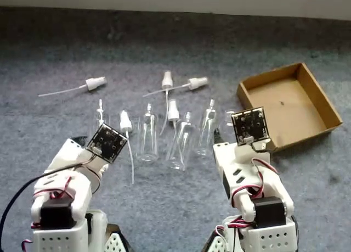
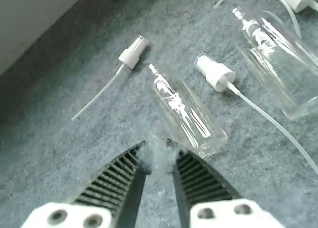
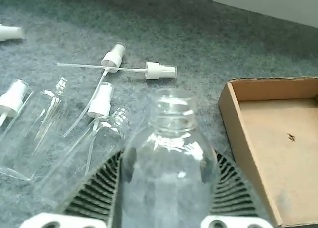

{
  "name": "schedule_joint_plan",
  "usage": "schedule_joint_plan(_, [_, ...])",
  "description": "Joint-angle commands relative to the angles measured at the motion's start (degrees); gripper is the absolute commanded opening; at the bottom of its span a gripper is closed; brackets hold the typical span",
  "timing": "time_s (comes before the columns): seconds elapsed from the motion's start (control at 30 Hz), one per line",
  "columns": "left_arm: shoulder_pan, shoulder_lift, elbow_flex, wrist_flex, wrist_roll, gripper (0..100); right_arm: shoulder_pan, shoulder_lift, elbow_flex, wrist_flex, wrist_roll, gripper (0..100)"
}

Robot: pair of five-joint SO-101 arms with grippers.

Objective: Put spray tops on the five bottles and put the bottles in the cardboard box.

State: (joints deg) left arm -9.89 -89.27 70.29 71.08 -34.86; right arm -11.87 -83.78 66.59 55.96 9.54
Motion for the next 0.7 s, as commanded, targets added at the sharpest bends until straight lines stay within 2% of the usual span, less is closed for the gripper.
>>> schedule_joint_plan(0.0, [1.19, 16.04, -9.98, -1.23, -0.18, 1, 0.13, -0.84, 1.10, -4.44, -3.96, 11.6])
schedule_joint_plan(0.17, [5.76, 30.37, -17.80, -0.88, 0.35, 1, 0.13, -0.84, 7.43, -13.05, -5.54, 11.6])
schedule_joint_plan(0.33, [9.27, 43.38, -25.27, -0.88, 11.52, 1, 0.13, -0.92, 12.70, -18.24, -5.54, 11.6])
schedule_joint_plan(0.67, [14.81, 65.19, -41.19, -1.23, 29.71, 1, 0.13, -0.92, 14.11, -18.42, -5.89, 11.6])
